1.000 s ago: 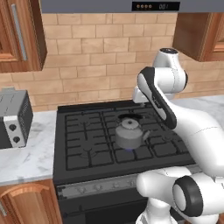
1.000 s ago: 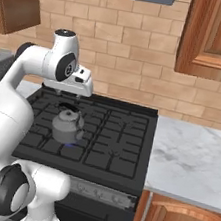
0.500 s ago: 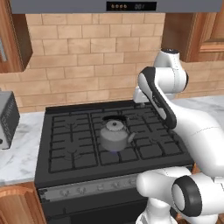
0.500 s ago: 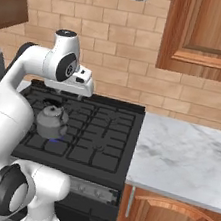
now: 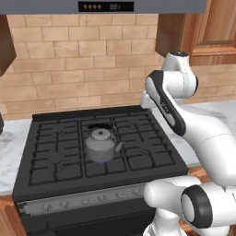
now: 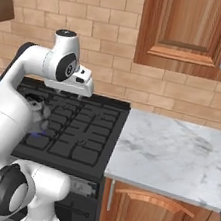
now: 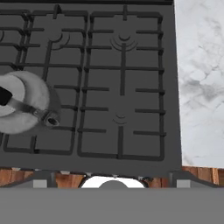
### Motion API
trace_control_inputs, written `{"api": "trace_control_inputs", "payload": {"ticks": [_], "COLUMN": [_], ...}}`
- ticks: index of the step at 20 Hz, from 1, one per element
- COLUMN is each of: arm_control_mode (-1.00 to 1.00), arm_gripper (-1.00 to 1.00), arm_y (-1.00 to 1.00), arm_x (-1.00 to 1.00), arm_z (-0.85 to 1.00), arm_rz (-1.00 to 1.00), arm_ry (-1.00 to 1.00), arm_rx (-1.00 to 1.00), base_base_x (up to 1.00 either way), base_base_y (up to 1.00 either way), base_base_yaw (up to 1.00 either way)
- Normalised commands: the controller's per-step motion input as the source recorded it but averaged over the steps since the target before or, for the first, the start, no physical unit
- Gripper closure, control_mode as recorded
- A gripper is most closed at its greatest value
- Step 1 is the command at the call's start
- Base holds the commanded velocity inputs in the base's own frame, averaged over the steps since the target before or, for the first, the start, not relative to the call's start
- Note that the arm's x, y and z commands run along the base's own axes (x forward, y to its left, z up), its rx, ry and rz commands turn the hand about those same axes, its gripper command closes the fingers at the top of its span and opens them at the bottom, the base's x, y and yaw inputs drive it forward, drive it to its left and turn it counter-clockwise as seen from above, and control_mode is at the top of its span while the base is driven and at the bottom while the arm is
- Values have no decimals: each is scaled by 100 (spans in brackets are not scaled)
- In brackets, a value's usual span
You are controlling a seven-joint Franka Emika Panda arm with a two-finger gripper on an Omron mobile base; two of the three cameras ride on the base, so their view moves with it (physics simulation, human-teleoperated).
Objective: The kettle is done boiling. Turn off the stove, then wait for 300 timesteps before moving the kettle to the dining table.
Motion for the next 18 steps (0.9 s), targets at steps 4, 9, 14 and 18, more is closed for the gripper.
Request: {"api": "trace_control_inputs", "payload": {"ticks": [4, 9, 14, 18], "arm_control_mode": [100, 100, 100, 100], "arm_gripper": [-100, -100, -100, -100], "arm_y": [0, 0, 0, 0], "arm_x": [0, 0, 0, 0], "arm_z": [0, 0, 0, 0], "arm_rz": [0, 0, 0, 0], "arm_ry": [0, 0, 0, 0], "arm_rx": [0, 0, 0, 0], "base_base_x": [-9, -8, -10, -10], "base_base_y": [-47, -44, -45, -44], "base_base_yaw": [0, 0, 0, 0]}}
